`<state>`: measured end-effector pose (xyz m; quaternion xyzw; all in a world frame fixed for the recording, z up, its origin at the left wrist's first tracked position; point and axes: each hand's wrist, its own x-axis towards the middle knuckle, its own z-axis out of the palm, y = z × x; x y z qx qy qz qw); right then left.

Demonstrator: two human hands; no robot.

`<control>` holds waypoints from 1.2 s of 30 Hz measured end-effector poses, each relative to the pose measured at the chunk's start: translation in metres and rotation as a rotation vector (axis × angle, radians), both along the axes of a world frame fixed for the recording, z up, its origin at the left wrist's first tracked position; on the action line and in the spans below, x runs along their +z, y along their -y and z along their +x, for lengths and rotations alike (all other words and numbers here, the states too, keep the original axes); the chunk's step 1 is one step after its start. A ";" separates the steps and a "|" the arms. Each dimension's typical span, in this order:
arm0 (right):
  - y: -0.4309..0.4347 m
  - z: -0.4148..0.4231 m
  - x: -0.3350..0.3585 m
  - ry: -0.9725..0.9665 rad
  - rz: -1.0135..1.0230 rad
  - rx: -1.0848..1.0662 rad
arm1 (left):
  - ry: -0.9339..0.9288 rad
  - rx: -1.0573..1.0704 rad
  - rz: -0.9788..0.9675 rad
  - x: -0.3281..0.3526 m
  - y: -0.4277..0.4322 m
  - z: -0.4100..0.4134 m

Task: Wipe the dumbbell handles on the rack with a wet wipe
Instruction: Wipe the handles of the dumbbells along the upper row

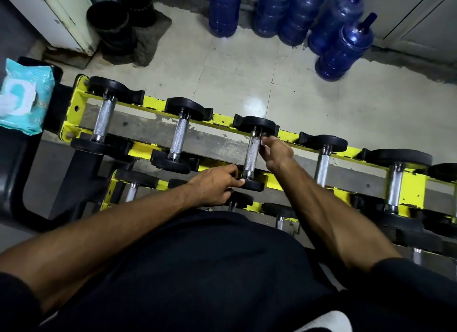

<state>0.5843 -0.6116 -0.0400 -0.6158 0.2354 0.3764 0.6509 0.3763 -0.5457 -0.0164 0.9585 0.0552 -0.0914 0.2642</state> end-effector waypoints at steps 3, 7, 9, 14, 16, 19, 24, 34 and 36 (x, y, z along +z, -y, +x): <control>0.008 -0.012 -0.003 0.449 -0.140 0.130 | 0.001 0.009 -0.003 0.001 0.000 0.001; 0.015 -0.012 -0.002 1.181 -0.350 0.612 | 0.003 -0.002 0.006 0.004 0.000 0.002; 0.011 -0.011 0.000 1.549 -0.479 0.871 | 0.002 -0.010 0.019 0.004 -0.001 0.003; -0.007 -0.024 0.014 1.702 -0.880 1.427 | -0.013 -0.024 0.041 0.002 0.000 0.001; -0.013 -0.030 0.021 1.606 -0.931 1.599 | -0.021 -0.027 0.046 0.000 0.000 0.000; -0.014 -0.036 0.029 1.450 -0.880 1.803 | -0.035 -0.033 0.042 -0.001 0.000 -0.001; -0.010 -0.017 0.028 1.533 -0.781 1.562 | -0.032 -0.047 0.050 -0.001 0.000 -0.001; 0.014 -0.029 0.022 1.557 -0.735 1.611 | -0.026 -0.065 0.076 -0.001 0.000 -0.001; -0.005 -0.033 0.034 1.551 -0.922 1.546 | -0.022 -0.058 0.076 -0.001 0.001 -0.001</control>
